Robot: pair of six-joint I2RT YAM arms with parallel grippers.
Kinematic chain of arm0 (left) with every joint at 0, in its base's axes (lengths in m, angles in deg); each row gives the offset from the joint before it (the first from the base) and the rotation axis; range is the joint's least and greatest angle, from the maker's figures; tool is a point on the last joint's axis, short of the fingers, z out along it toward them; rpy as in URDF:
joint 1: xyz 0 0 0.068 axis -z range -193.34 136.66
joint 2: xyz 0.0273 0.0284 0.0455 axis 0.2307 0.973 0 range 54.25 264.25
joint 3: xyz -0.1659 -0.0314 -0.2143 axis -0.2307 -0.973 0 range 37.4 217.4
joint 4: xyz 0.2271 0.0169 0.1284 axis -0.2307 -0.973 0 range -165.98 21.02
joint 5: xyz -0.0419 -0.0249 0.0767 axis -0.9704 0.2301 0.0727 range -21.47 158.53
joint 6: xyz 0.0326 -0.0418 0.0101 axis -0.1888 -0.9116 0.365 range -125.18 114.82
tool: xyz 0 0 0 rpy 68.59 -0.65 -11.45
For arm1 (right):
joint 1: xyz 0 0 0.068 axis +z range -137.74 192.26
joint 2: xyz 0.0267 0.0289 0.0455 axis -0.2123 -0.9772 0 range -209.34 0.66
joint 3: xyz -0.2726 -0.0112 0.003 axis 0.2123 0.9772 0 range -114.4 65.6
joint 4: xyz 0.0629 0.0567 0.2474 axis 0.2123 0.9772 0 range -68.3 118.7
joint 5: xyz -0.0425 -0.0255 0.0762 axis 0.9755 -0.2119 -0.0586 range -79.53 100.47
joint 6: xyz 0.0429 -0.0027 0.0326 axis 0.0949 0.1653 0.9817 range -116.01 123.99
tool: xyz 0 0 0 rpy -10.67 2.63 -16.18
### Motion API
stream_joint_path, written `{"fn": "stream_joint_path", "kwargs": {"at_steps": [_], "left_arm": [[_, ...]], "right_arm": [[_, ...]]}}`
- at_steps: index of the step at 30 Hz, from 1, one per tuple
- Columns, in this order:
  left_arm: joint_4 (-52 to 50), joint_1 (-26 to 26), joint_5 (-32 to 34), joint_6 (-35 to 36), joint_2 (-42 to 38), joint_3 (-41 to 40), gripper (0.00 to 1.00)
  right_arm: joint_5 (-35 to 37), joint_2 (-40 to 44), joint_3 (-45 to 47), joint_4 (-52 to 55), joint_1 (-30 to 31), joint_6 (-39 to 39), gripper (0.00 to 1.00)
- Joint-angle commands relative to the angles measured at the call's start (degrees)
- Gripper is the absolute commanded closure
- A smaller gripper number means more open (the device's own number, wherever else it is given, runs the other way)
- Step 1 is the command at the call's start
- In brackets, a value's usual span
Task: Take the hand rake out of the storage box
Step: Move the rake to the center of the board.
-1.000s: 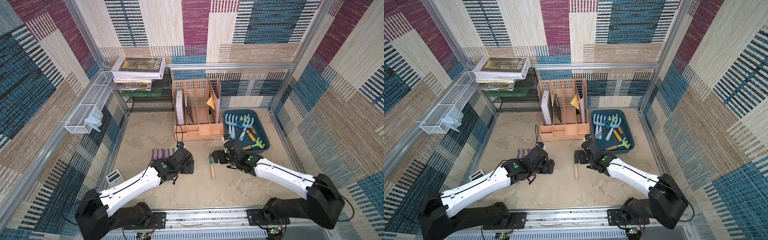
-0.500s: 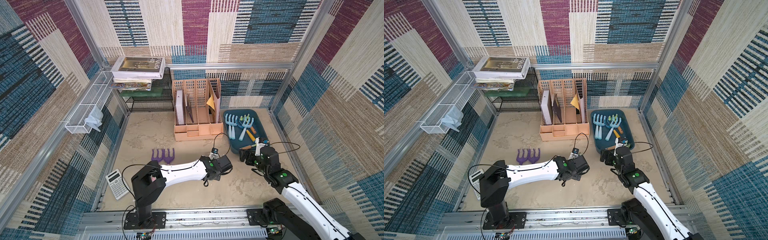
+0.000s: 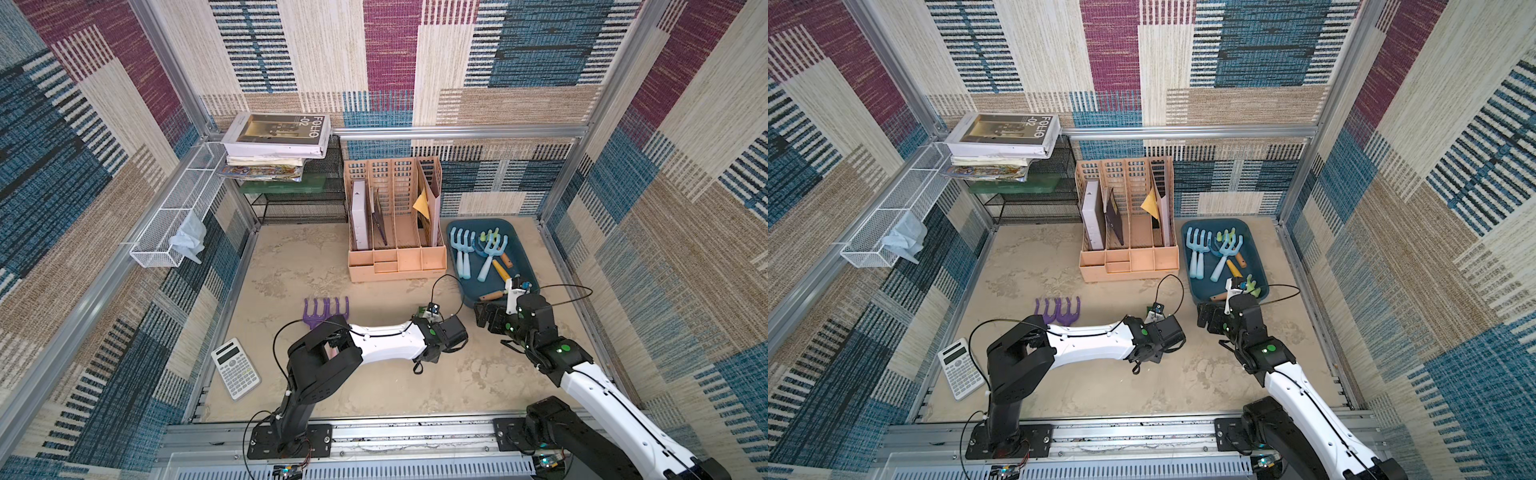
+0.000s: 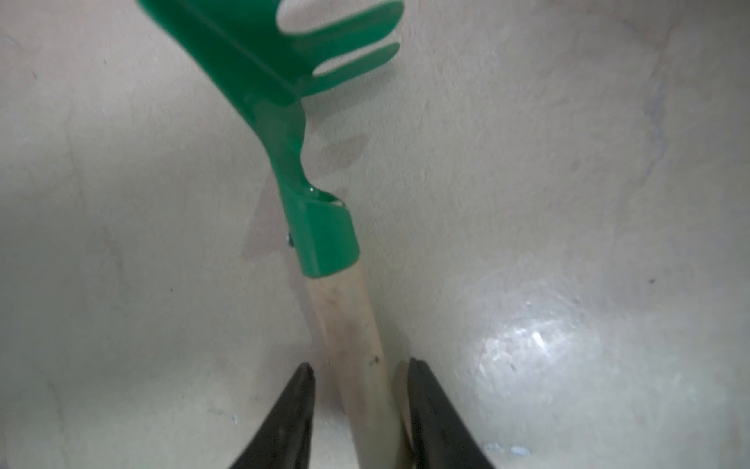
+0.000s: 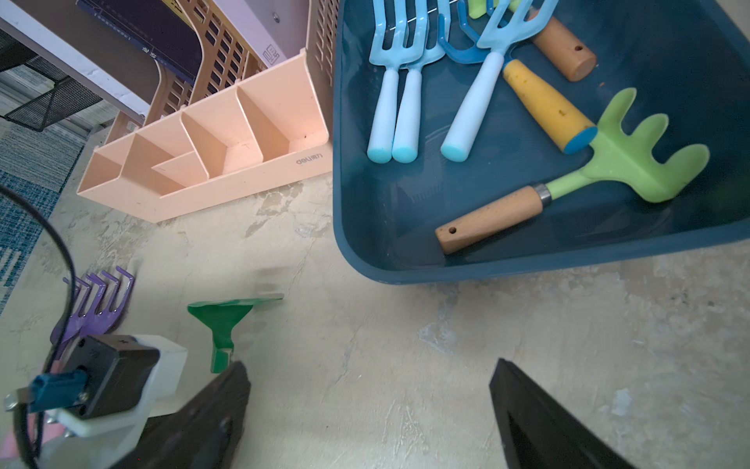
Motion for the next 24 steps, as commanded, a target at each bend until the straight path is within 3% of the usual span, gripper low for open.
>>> {"fn": "stream_joint_path", "kwargs": {"at_steps": [1,4,6,10,15,21,24], "left_arm": [[2.32,-0.52,-1.49,2.57,-0.06,-0.98,0.76],[4.8,-1.24,-2.98,4.88,-2.6,-3.82,0.87],[7.7,-2.03,-5.99,7.75,-5.73,-6.91,1.0],[13.97,-5.2,-13.77,9.9,-13.83,-15.65,1.0],[32.49,-15.66,-35.53,6.46,-22.94,-31.57,1.0],[27.25,-18.42,-36.92,7.3,-22.1,-30.65,0.93],[26.16,-19.19,-34.84,6.02,-21.82,-30.95,0.78]], "right_arm": [[-0.16,0.08,0.14,-1.29,-0.01,0.01,0.04],[-0.3,-0.61,0.4,-1.76,0.0,-0.06,0.04],[-0.28,-1.09,0.41,-1.97,0.07,-0.08,0.04],[-0.39,-1.85,0.56,-2.49,0.05,-0.05,0.04],[-0.43,-2.3,0.67,-2.97,0.05,-0.17,0.05],[-0.21,-2.29,0.77,-2.98,0.03,-0.25,0.04],[-0.19,-2.19,1.0,-3.11,0.08,-0.25,0.04]]}}
